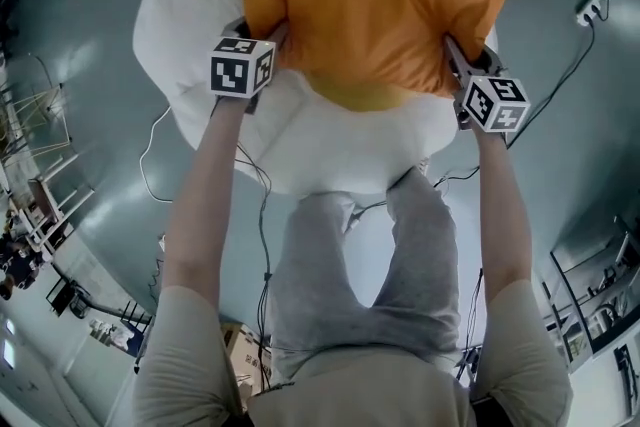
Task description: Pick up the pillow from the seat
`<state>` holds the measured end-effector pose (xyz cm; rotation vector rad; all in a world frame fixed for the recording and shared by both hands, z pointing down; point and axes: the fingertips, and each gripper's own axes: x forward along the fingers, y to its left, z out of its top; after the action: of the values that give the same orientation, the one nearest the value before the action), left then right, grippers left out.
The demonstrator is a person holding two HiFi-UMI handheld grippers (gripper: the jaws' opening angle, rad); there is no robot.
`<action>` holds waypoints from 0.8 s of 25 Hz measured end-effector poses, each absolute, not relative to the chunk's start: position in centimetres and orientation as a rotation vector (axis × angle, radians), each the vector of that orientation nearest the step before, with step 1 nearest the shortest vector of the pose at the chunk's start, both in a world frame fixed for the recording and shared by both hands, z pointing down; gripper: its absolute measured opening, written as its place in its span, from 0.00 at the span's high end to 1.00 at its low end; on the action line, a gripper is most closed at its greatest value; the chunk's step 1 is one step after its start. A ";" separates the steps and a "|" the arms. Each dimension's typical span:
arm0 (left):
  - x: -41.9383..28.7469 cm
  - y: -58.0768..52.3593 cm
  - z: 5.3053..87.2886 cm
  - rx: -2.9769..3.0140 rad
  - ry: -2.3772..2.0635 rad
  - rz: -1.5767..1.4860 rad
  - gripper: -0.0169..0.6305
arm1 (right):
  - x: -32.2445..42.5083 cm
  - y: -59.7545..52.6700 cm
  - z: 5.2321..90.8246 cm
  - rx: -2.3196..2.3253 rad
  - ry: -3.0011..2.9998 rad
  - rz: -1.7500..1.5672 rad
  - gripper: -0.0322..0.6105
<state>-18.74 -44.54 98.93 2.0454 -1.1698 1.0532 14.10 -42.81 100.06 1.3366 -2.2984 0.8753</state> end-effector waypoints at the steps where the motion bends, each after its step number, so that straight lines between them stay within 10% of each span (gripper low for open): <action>1: -18.7 -43.8 97.5 2.047 -1.179 1.036 0.70 | 14.1 -42.3 98.3 1.341 -2.295 0.843 0.75; 20: -19.1 -36.0 47.1 2.339 -1.627 0.578 0.70 | 13.3 -37.2 44.0 1.504 -2.557 0.071 0.73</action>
<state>-19.08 -35.98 47.10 2.3395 -1.6273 0.5784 13.27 -37.16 44.01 1.5038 -2.5574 0.0708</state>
